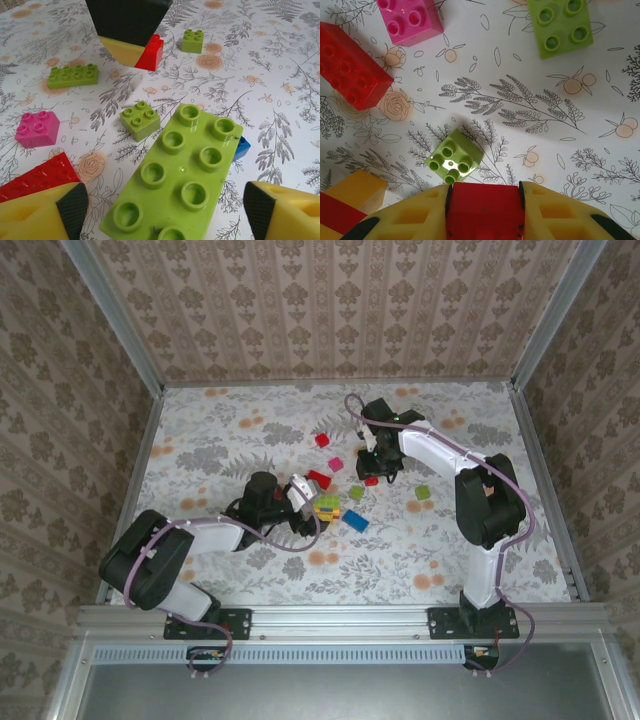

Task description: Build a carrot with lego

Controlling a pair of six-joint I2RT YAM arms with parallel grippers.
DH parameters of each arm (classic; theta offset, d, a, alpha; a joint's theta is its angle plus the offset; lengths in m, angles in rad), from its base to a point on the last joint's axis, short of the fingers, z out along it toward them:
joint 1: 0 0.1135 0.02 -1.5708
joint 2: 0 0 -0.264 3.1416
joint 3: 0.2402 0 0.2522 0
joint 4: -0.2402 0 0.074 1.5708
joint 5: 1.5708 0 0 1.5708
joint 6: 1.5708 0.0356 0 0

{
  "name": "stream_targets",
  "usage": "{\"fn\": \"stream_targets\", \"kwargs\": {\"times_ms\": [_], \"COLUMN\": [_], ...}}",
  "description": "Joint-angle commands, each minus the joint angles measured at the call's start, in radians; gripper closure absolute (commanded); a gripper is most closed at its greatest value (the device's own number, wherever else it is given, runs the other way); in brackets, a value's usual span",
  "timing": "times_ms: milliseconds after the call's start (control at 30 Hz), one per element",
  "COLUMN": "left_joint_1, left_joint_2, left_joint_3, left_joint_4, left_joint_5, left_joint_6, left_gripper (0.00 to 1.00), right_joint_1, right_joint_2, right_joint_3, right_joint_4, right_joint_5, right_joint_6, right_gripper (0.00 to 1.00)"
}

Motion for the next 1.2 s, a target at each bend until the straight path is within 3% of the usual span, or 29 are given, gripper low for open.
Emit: {"fn": "stream_targets", "kwargs": {"times_ms": [0, 233, 933, 1167], "left_joint_1": [0.007, 0.011, 0.018, 0.018], "left_joint_2": [-0.002, 0.029, 0.084, 0.076], "left_joint_3": [-0.009, 0.003, -0.024, -0.031], "left_joint_4": [0.03, 0.038, 0.129, 0.137], "left_joint_5": [0.046, 0.085, 0.205, 0.232], "left_joint_6": [0.016, 0.026, 0.032, 0.038], "left_gripper": [0.19, 0.41, 0.58, 0.63], "right_joint_1": [0.01, 0.014, 0.044, 0.096], "right_joint_2": [-0.044, -0.041, -0.108, -0.157], "right_joint_3": [-0.006, -0.005, -0.014, 0.046], "right_joint_4": [-0.044, -0.053, -0.118, -0.248], "right_joint_5": [0.005, 0.011, 0.014, 0.03], "right_joint_6": [-0.014, -0.017, 0.01, 0.02], "right_gripper": [0.67, 0.68, 0.69, 0.69]}}
